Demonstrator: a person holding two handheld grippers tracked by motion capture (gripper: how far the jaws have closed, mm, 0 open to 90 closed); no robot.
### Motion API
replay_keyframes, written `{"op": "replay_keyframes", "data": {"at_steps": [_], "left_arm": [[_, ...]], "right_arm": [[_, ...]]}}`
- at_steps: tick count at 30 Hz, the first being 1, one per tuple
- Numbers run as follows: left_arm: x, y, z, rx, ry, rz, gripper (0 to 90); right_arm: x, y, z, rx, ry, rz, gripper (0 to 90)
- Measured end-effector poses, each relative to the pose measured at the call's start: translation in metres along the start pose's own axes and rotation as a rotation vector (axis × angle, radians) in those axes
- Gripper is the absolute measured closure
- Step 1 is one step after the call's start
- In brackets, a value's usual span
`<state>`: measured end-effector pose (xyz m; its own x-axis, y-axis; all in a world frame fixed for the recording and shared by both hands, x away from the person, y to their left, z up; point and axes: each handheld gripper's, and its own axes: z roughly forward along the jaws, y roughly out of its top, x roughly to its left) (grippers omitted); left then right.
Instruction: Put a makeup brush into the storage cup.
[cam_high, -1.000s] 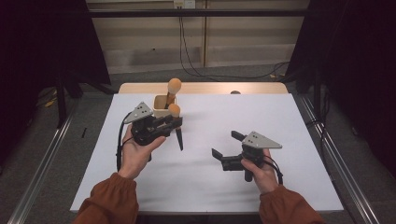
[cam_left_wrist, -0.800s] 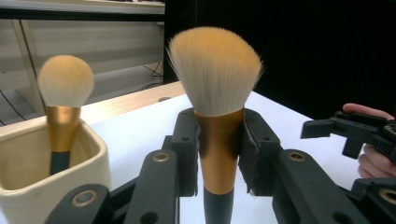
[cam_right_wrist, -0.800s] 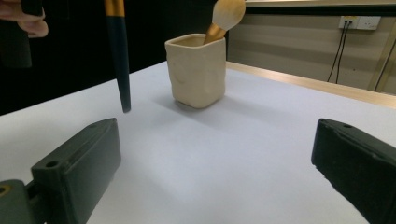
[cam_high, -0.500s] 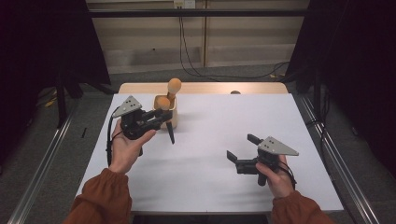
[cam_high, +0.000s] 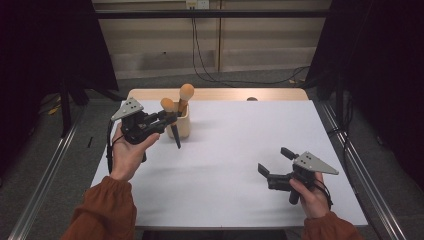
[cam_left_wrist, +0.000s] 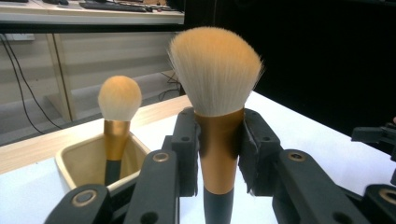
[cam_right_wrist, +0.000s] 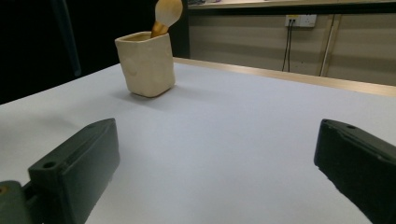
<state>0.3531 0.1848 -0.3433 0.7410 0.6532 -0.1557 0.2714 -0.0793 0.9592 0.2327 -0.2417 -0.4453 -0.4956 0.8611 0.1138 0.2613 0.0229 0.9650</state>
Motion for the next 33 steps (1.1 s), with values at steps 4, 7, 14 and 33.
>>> {"op": "replay_keyframes", "data": {"at_steps": [4,7,14,33], "left_arm": [[0.004,0.004,-0.001,0.005,0.006,0.005,70.0],[0.007,0.007,-0.002,-0.001,0.013,0.006,70.0],[0.012,0.012,-0.006,-0.014,0.016,0.007,70.0],[0.030,0.026,0.009,-0.032,0.047,-0.010,70.0]], "right_arm": [[-0.006,-0.006,-0.007,0.007,-0.023,0.007,0.3],[-0.009,-0.009,-0.013,-0.001,-0.038,0.011,0.3],[-0.016,-0.012,-0.024,-0.012,-0.065,0.014,0.3],[-0.020,-0.016,-0.028,-0.021,-0.080,0.013,0.3]]}}
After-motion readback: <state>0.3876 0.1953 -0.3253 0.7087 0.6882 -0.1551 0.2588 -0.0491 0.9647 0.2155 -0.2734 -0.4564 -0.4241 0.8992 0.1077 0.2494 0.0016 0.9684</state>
